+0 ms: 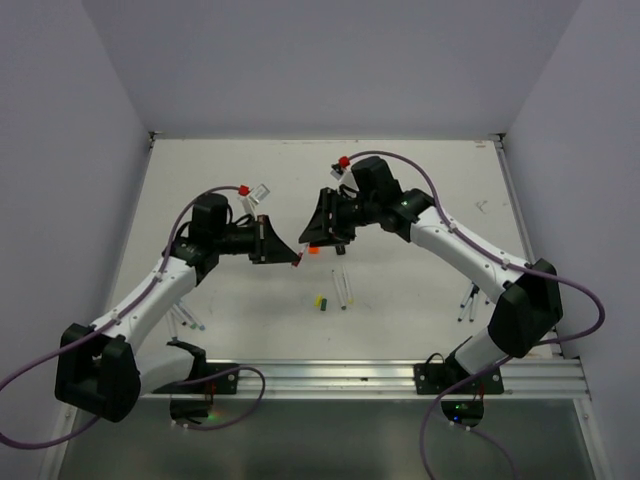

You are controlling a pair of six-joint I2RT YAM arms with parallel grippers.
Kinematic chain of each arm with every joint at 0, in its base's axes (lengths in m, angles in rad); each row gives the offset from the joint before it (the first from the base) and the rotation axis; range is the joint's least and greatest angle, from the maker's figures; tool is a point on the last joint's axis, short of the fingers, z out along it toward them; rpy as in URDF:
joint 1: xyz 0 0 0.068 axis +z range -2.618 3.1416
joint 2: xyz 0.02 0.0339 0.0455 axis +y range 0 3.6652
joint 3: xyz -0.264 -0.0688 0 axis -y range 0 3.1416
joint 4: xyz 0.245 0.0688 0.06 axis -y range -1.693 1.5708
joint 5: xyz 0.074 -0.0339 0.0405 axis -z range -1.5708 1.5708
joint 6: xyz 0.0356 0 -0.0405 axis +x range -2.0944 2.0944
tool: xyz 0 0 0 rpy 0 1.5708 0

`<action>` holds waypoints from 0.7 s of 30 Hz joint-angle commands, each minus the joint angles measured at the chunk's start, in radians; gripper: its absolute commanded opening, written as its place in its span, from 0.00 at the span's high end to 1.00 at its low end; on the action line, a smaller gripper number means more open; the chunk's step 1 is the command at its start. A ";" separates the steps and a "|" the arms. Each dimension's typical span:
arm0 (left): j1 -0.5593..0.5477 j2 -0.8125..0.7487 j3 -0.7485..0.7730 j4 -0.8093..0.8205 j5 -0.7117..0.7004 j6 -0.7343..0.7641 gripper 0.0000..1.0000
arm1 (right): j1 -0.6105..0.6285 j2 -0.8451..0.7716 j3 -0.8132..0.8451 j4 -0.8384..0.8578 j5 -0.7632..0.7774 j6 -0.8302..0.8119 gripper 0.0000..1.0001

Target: Open the pen caps

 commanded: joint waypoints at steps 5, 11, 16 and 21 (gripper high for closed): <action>-0.015 0.047 0.121 -0.001 -0.024 0.002 1.00 | 0.008 -0.010 -0.045 0.023 0.006 0.010 0.57; -0.022 0.050 0.137 0.013 -0.018 -0.035 1.00 | 0.008 -0.009 -0.085 0.097 -0.002 0.027 0.57; -0.034 0.038 0.138 -0.033 -0.035 -0.010 1.00 | 0.008 0.002 -0.087 0.132 0.001 0.051 0.57; -0.045 0.020 0.131 -0.050 -0.040 -0.007 1.00 | 0.008 -0.005 -0.082 0.144 0.022 0.050 0.57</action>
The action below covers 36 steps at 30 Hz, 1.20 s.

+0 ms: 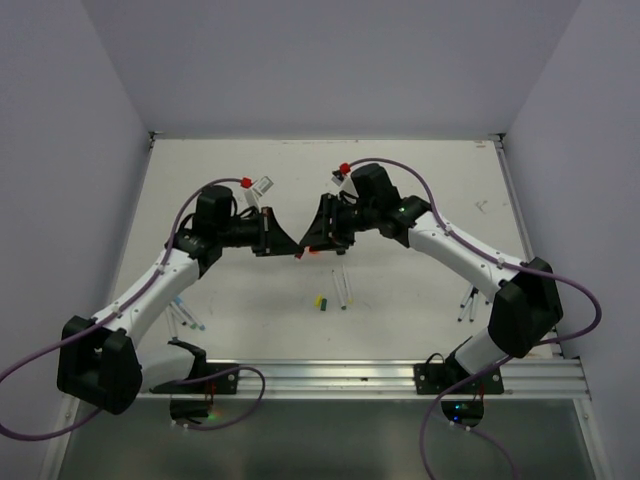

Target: Open the pen caps

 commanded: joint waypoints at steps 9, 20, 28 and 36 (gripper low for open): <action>-0.025 -0.071 0.036 -0.041 0.018 -0.001 1.00 | -0.004 0.024 0.034 0.003 0.095 -0.001 0.58; -0.028 -0.076 0.033 -0.050 0.037 0.019 1.00 | -0.009 0.040 0.040 0.071 0.047 0.016 1.00; -0.028 -0.057 0.057 -0.115 -0.019 0.060 0.56 | -0.009 0.013 0.023 0.077 0.044 0.034 1.00; -0.029 -0.051 0.057 -0.119 -0.049 0.065 0.41 | -0.007 0.013 0.026 0.083 0.041 0.048 1.00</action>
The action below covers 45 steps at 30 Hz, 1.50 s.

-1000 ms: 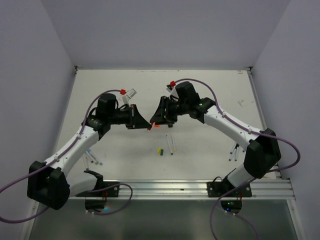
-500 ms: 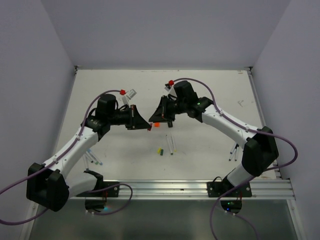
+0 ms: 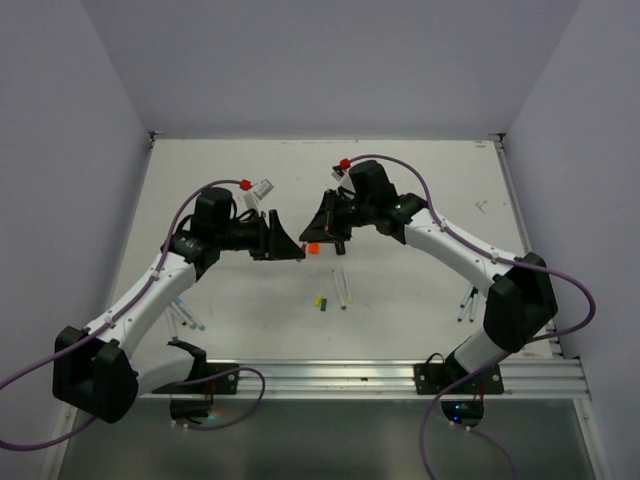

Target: Open the pen caps

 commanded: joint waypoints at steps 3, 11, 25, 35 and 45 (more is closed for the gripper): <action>-0.011 0.007 0.041 0.005 0.003 0.005 0.41 | -0.002 -0.018 0.006 0.035 0.008 0.012 1.00; -0.028 0.042 0.065 0.013 -0.010 0.012 0.44 | -0.003 -0.008 0.011 0.045 -0.007 0.022 1.00; -0.037 0.065 0.053 0.063 0.094 -0.010 1.00 | -0.002 -0.001 0.011 0.061 -0.039 0.009 1.00; -0.037 -0.009 -0.189 1.045 0.357 -0.606 1.00 | -0.071 -0.068 -0.349 0.996 -0.280 0.356 1.00; -0.037 -0.032 -0.277 1.291 0.383 -0.780 1.00 | -0.123 -0.041 -0.359 1.262 -0.280 0.490 1.00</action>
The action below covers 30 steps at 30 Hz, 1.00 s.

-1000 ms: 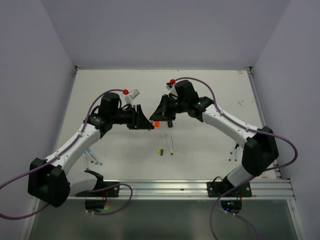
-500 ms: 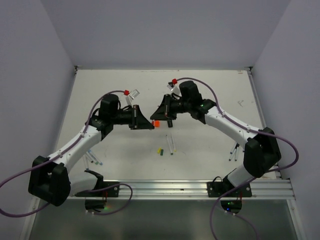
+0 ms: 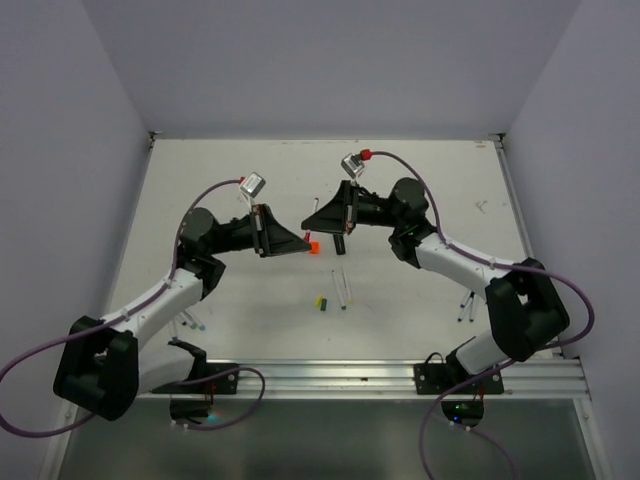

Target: Open the pen caps

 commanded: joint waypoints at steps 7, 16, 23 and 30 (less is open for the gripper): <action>-0.028 -0.108 -0.018 -0.084 0.101 0.219 1.00 | -0.104 -0.036 0.015 -0.032 0.197 0.015 1.00; -0.039 -0.074 0.291 -1.252 -0.592 0.747 1.00 | -0.067 -0.121 0.361 -1.120 0.739 -0.536 1.00; -0.051 -0.092 0.239 -0.992 -0.300 0.692 1.00 | -0.033 -0.137 0.369 -1.160 0.837 -0.547 1.00; -0.049 -0.008 0.331 -1.221 -0.582 0.796 1.00 | -0.052 0.002 0.491 -1.339 0.775 -0.639 1.00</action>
